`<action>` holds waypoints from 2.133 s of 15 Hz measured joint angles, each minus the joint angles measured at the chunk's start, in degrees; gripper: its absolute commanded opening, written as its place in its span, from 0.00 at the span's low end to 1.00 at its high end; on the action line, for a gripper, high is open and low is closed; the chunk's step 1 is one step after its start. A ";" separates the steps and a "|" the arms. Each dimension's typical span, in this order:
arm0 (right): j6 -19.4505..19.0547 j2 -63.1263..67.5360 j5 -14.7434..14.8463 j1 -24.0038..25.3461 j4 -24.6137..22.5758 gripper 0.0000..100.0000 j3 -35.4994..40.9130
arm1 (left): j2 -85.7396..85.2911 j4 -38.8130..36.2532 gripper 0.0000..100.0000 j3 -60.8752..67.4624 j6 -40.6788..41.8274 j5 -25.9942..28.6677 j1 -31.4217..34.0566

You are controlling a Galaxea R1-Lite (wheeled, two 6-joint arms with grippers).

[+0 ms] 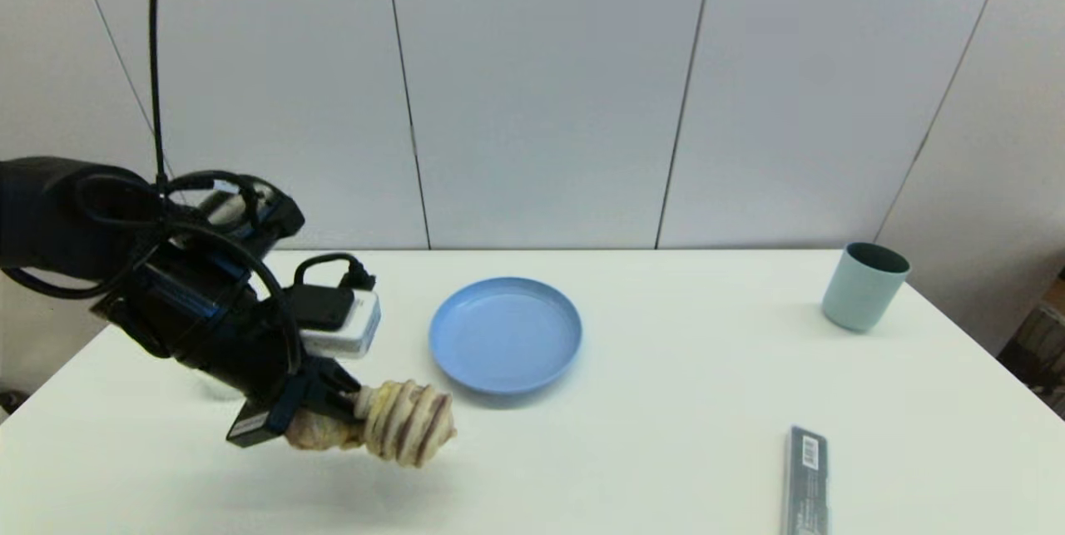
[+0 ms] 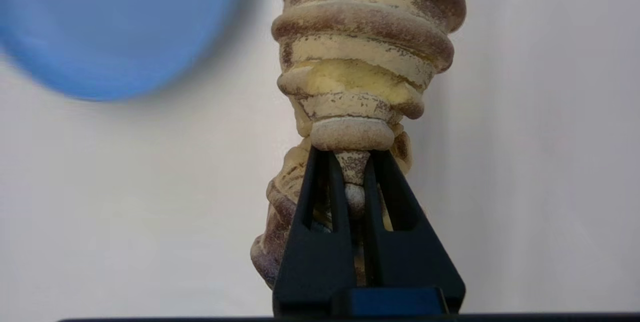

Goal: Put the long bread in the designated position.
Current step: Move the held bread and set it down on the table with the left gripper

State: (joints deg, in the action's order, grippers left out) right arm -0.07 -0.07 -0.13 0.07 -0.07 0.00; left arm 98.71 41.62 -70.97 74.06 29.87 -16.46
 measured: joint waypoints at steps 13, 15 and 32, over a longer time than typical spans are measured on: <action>0.00 0.00 -0.02 0.00 0.02 1.00 0.00 | 12.86 -10.95 0.00 -31.84 -50.08 -7.39 -9.86; -0.02 0.00 0.00 -0.02 0.00 1.00 0.00 | 16.98 -15.32 0.00 -34.90 -55.78 -12.78 -11.29; 0.02 0.00 0.00 0.00 0.00 1.00 0.00 | 39.72 -34.55 0.00 -42.06 -56.48 -15.10 -5.56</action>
State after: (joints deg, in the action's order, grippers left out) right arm -0.05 -0.07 -0.13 0.07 -0.07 0.00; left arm 138.42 7.07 -113.03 17.58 14.76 -22.02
